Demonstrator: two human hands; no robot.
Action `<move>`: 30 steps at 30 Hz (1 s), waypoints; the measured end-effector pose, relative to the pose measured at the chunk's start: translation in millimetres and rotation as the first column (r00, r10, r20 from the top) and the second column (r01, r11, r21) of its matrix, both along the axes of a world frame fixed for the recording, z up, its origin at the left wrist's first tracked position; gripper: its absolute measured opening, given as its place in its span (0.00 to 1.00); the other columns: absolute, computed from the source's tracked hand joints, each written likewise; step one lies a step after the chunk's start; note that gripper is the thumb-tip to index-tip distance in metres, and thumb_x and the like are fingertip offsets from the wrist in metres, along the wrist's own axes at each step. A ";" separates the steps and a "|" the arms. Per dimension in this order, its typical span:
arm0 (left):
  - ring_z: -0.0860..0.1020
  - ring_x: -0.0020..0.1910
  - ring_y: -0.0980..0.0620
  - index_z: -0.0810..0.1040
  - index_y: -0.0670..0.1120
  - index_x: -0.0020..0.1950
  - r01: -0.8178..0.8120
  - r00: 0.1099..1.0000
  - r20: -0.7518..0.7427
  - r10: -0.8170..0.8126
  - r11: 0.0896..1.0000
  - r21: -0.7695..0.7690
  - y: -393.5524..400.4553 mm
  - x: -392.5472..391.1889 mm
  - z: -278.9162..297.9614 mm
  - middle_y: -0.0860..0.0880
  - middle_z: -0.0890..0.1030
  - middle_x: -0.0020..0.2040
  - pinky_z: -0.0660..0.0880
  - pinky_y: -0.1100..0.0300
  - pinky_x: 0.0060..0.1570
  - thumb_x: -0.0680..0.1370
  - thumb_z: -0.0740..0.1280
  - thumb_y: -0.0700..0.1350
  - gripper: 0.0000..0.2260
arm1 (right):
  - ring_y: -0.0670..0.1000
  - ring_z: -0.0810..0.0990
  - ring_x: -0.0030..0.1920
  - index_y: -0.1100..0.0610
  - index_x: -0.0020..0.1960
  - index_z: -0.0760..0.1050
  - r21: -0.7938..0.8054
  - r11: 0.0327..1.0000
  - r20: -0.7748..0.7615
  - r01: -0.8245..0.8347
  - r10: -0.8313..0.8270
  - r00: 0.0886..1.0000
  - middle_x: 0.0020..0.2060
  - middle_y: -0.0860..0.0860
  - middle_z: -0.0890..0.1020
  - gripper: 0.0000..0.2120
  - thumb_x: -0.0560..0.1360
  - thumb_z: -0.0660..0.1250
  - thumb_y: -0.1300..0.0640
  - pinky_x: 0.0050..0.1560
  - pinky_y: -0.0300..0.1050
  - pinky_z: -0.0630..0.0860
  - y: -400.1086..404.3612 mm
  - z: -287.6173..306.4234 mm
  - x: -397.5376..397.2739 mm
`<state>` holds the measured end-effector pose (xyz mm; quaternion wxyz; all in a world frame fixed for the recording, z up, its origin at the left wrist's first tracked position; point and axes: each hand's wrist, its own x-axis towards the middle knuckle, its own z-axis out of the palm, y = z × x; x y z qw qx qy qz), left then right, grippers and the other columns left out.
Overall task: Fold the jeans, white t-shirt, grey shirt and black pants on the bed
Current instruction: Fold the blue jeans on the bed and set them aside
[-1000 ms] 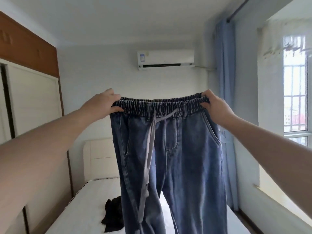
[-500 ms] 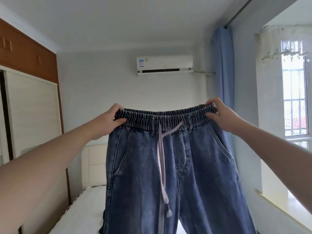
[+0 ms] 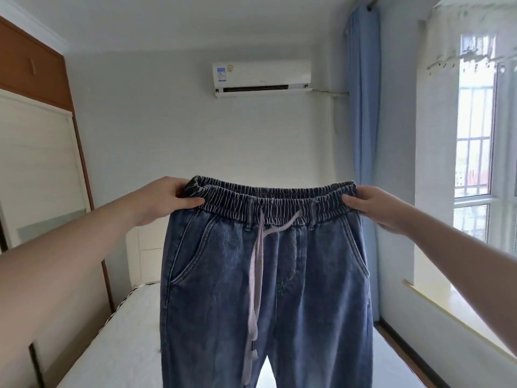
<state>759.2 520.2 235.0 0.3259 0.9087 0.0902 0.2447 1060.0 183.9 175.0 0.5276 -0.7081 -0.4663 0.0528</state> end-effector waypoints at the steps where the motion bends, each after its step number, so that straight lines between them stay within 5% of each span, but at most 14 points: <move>1: 0.82 0.52 0.59 0.83 0.51 0.53 0.015 1.000 0.024 -0.014 0.999 -0.029 -0.9 -2.0 -3.0 0.55 0.86 0.51 0.74 0.68 0.55 0.71 0.73 0.51 0.11 | 0.54 0.82 0.54 0.56 0.55 0.79 0.040 0.999 -0.034 -0.026 0.027 0.999 0.48 0.50 0.86 0.17 0.73 0.65 0.46 0.62 0.50 0.75 1.2 -3.7 -1.2; 6: 0.82 0.55 0.52 0.83 0.50 0.54 0.089 0.993 0.093 -0.079 0.990 -0.109 -1.1 -10.6 -17.5 0.49 0.85 0.55 0.74 0.59 0.56 0.77 0.65 0.62 0.18 | 0.52 0.85 0.48 0.61 0.57 0.76 0.216 0.975 -0.232 -0.051 0.102 0.967 0.47 0.54 0.86 0.18 0.81 0.60 0.47 0.51 0.46 0.81 12.2 -19.3 -11.5; 11: 0.83 0.52 0.52 0.80 0.51 0.57 0.089 0.976 0.219 -0.019 0.945 -0.314 -8.6 -7.3 -34.0 0.50 0.85 0.53 0.78 0.61 0.47 0.77 0.64 0.59 0.16 | 0.56 0.85 0.44 0.60 0.55 0.77 0.164 0.982 -0.328 -0.098 0.147 0.933 0.46 0.58 0.85 0.24 0.73 0.63 0.41 0.42 0.46 0.82 15.1 -22.0 -18.6; 14: 0.79 0.51 0.55 0.76 0.55 0.60 0.092 0.963 0.269 -0.034 0.974 -0.208 -11.2 -7.3 -40.4 0.55 0.82 0.50 0.75 0.62 0.50 0.79 0.61 0.57 0.13 | 0.55 0.84 0.48 0.63 0.55 0.73 0.055 0.973 -0.239 -0.224 0.231 0.943 0.47 0.59 0.83 0.17 0.74 0.68 0.51 0.52 0.48 0.82 9.6 -19.9 -18.0; 16: 0.77 0.52 0.56 0.75 0.56 0.60 0.106 0.956 0.288 -0.059 0.983 -0.148 -12.7 -12.2 -42.3 0.54 0.80 0.51 0.75 0.64 0.51 0.78 0.62 0.60 0.14 | 0.55 0.84 0.53 0.61 0.60 0.73 -0.061 0.957 -0.105 -0.284 0.277 0.955 0.51 0.58 0.83 0.22 0.70 0.75 0.56 0.57 0.47 0.80 3.9 -17.3 -18.2; 19: 0.78 0.54 0.59 0.74 0.57 0.62 0.111 0.973 0.194 -0.121 0.992 0.061 -11.2 -25.0 -40.1 0.55 0.80 0.54 0.74 0.67 0.54 0.66 0.70 0.71 0.30 | 0.52 0.84 0.54 0.56 0.58 0.76 -0.167 0.961 0.032 -0.218 0.227 0.973 0.52 0.52 0.85 0.25 0.64 0.80 0.58 0.58 0.44 0.76 -3.7 -12.9 -21.2; 22: 0.78 0.56 0.63 0.74 0.62 0.62 0.081 0.996 0.017 -0.087 0.975 0.206 -11.5 -32.7 -36.4 0.59 0.81 0.55 0.71 0.67 0.55 0.57 0.81 0.64 0.35 | 0.50 0.85 0.50 0.54 0.51 0.80 -0.108 0.991 0.110 -0.085 0.097 0.989 0.48 0.49 0.86 0.19 0.62 0.79 0.56 0.59 0.48 0.77 -7.8 -12.9 -21.7; 25: 0.79 0.52 0.68 0.76 0.66 0.58 0.026 1.000 -0.009 -0.024 0.951 0.309 -15.0 -32.9 -36.7 0.64 0.82 0.52 0.69 0.77 0.49 0.60 0.83 0.53 0.31 | 0.47 0.85 0.45 0.48 0.45 0.82 -0.029 0.999 0.173 0.027 -0.022 0.985 0.43 0.47 0.87 0.12 0.64 0.80 0.57 0.57 0.49 0.79 -8.7 -16.7 -20.0; 30: 0.79 0.44 0.71 0.79 0.73 0.47 -0.077 0.991 0.131 0.033 0.935 0.346 -26.5 -38.2 -39.2 0.67 0.83 0.44 0.69 0.79 0.42 0.66 0.75 0.57 0.14 | 0.47 0.85 0.44 0.43 0.44 0.83 0.018 0.998 0.212 0.064 -0.066 0.975 0.42 0.48 0.87 0.12 0.63 0.80 0.54 0.57 0.54 0.79 -10.2 -20.1 -20.2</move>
